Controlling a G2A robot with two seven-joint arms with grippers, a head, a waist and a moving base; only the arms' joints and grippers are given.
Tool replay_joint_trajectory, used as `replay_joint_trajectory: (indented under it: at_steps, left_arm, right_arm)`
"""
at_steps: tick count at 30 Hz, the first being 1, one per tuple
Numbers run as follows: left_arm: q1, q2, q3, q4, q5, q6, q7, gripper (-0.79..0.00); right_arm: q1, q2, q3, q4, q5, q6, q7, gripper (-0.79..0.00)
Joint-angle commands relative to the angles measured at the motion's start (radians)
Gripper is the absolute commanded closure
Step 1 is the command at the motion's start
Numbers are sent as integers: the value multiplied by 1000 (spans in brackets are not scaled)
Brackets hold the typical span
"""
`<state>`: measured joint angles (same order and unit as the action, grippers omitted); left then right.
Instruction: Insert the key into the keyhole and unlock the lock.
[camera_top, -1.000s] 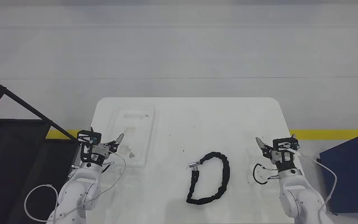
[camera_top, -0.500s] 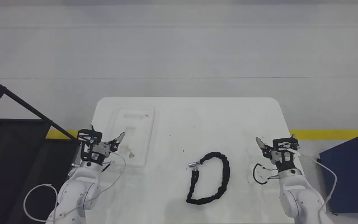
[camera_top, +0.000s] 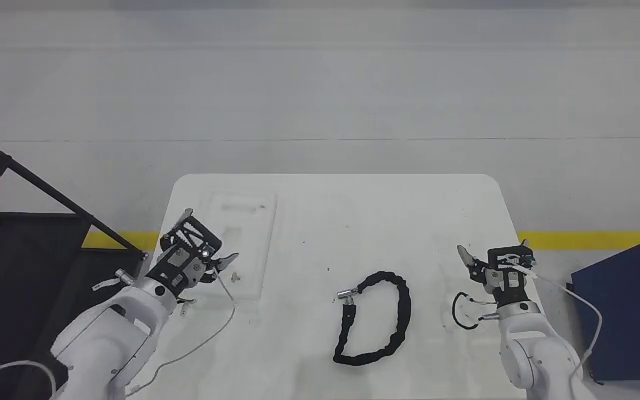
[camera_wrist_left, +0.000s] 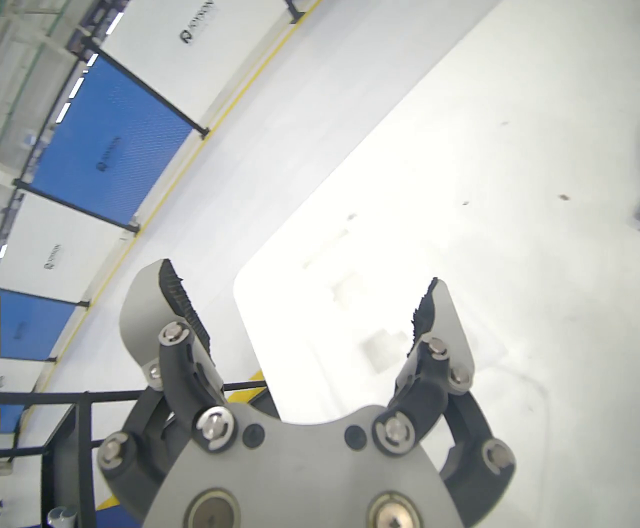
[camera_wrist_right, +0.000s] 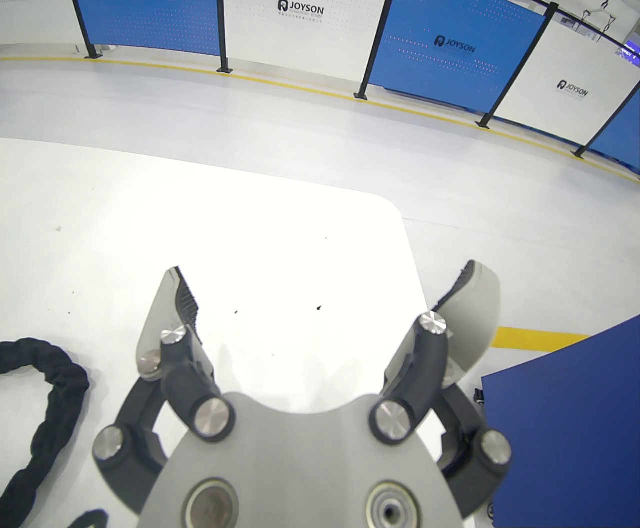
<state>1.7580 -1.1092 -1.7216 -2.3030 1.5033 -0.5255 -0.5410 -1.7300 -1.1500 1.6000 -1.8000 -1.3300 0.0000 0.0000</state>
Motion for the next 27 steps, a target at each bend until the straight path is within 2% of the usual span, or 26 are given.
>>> replay_joint_trajectory:
  at_steps: [1,6,10,12,15,18,22,27]
  left_arm:
    - [-7,5,-18,1,-54,-94,6,-785]
    - [-39,16,3,47,-59,-206,-104,-785]
    - [-74,19,55,86,-53,-217,-211,-785]
    - [-85,13,76,134,-169,-145,-275,-785]
    - [-129,9,95,160,-422,-38,-455,-785]
    - [-180,11,102,167,-520,41,-572,-785]
    - [-232,13,133,217,-547,83,-628,-785]
    - [-265,17,188,258,-515,106,-668,-785]
  right_arm:
    - [0,0,0,0,0,0,0,-785]
    - [0,0,0,0,0,0,0,-785]
    - [0,0,0,0,0,0,0,-785]
    - [0,0,0,0,0,0,0,-785]
    - [0,0,0,0,0,0,0,-785]
    - [0,0,0,0,0,0,0,-785]
    - [0,0,0,0,0,0,0,-785]
    - [0,0,0,0,0,0,0,-785]
